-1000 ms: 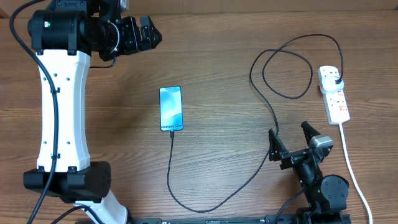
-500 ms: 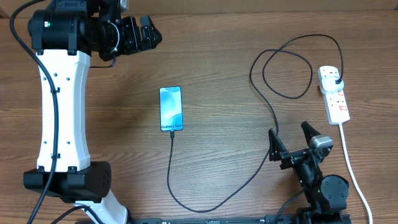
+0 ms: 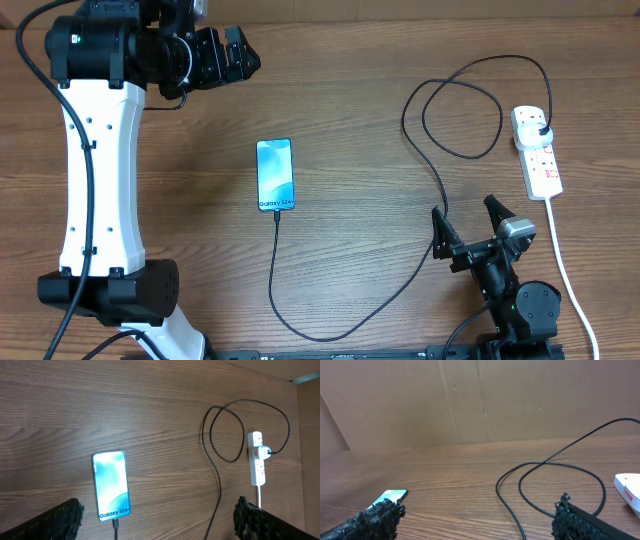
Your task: Plug charger to phone and switch on socket
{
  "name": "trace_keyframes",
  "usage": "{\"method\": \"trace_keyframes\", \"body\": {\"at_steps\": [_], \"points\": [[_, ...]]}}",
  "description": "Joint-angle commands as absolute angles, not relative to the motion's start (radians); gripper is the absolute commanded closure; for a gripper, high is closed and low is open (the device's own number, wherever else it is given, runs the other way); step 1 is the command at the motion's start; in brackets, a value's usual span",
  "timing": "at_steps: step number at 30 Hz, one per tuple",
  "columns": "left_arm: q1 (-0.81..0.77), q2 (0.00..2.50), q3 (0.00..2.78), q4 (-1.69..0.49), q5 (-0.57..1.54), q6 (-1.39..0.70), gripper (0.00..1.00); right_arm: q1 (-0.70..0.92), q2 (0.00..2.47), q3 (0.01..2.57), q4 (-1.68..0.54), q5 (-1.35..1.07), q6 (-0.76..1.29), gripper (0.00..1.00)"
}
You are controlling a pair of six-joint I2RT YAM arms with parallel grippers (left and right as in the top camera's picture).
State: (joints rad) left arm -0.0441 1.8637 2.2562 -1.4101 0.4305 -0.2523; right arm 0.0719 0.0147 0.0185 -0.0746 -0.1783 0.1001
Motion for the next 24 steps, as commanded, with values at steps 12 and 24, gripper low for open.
{"method": "trace_keyframes", "body": {"at_steps": [12, 24], "points": [[-0.040, 1.590, 1.817, -1.153, 0.290, -0.238, 0.00, 0.072, 0.003, 0.008, -0.068, -0.174, 0.096, 0.00], [-0.040, 0.974, 1.000, -0.660, 0.192, -0.100, 0.00, 0.072, 0.003, 0.008, -0.068, -0.174, 0.096, 0.00]]}}
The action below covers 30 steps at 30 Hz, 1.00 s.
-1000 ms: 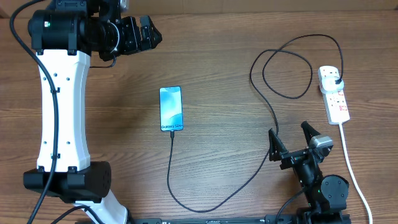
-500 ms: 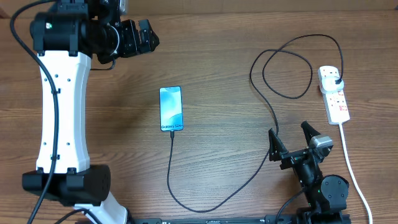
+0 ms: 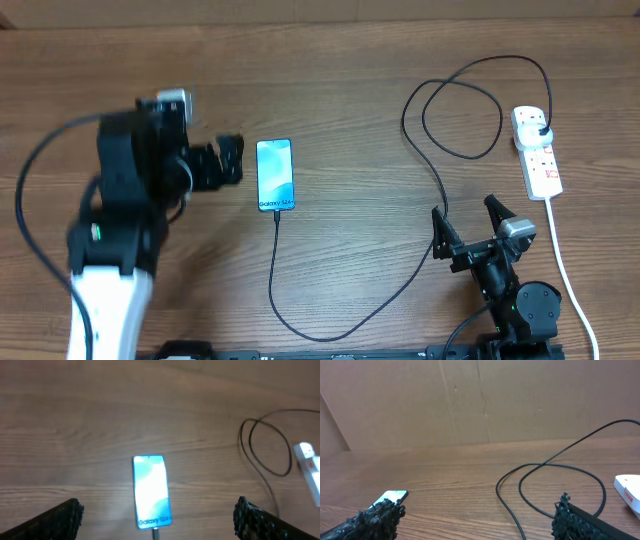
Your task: Plug charger to phone and switch on socket
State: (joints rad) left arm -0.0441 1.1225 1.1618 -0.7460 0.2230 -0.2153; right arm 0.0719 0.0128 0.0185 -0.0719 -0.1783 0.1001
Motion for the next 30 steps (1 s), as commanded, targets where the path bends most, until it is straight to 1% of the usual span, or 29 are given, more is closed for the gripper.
{"method": "trace_keyframes", "body": {"at_steps": [1, 5, 13, 18, 25, 30], "points": [[-0.040, 0.892, 0.906, -0.588, 0.191, -0.039, 0.00, 0.072, 0.003, 0.008, -0.068, -0.174, 0.096, 0.00], [-0.040, 0.730, 0.723, -0.418, 0.192, 0.056, 0.00, 0.072, 0.003, 0.008, -0.068, -0.174, 0.096, 0.00], [-0.040, 0.474, 0.379, -0.060, 0.191, 0.142, 0.01, 0.072, 0.003, 0.008, -0.068, -0.174, 0.096, 0.00], [-0.039, 0.360, 0.224, 0.088, 0.191, 0.199, 0.01, 0.072, 0.003, 0.008, -0.068, -0.174, 0.096, 0.00], [-0.039, 0.213, 0.109, 0.121, 0.191, 0.313, 0.00, 0.072, 0.003, 0.008, -0.068, -0.174, 0.096, 0.00], [-0.038, 0.144, 0.059, 0.120, 0.172, 0.323, 0.00, 0.072, 0.003, 0.008, -0.068, -0.174, 0.096, 0.00]]}}
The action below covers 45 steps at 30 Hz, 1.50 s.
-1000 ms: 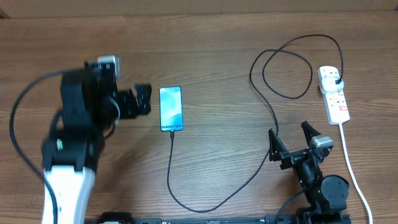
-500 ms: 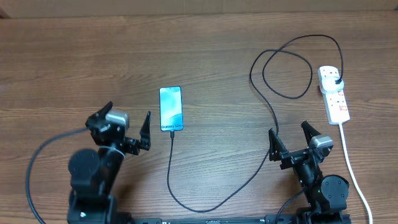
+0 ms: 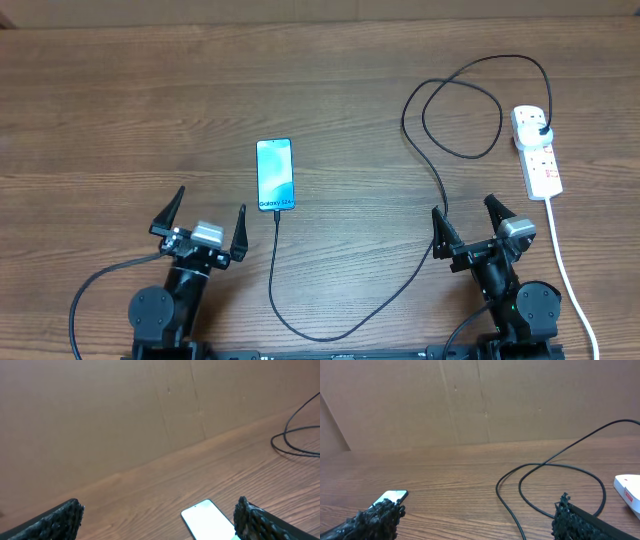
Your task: Plug charger to phone and switch on socket
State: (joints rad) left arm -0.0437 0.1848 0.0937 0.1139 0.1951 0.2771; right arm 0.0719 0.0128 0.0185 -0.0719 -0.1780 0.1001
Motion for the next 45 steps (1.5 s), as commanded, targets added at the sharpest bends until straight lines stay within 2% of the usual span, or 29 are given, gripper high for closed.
{"method": "trace_keyframes", "body": {"at_steps": [1, 5, 15, 45], "points": [[-0.038, 0.134, 0.050, 0.119, 0.172, 0.324, 0.00, 0.072, 0.003, 0.008, -0.068, -0.174, 0.096, 0.00], [-0.038, 0.103, 0.006, 0.120, 0.173, 0.331, 0.00, 0.072, 0.003, 0.008, -0.068, -0.174, 0.096, 0.00], [-0.037, 0.002, 0.004, -0.063, 0.169, 0.337, 0.00, 0.072, 0.003, 0.008, -0.068, -0.174, 0.096, 0.00], [-0.032, 0.004, 0.004, -0.062, 0.173, 0.322, 0.00, 0.072, 0.003, 0.008, -0.068, -0.174, 0.096, 0.00]]}}
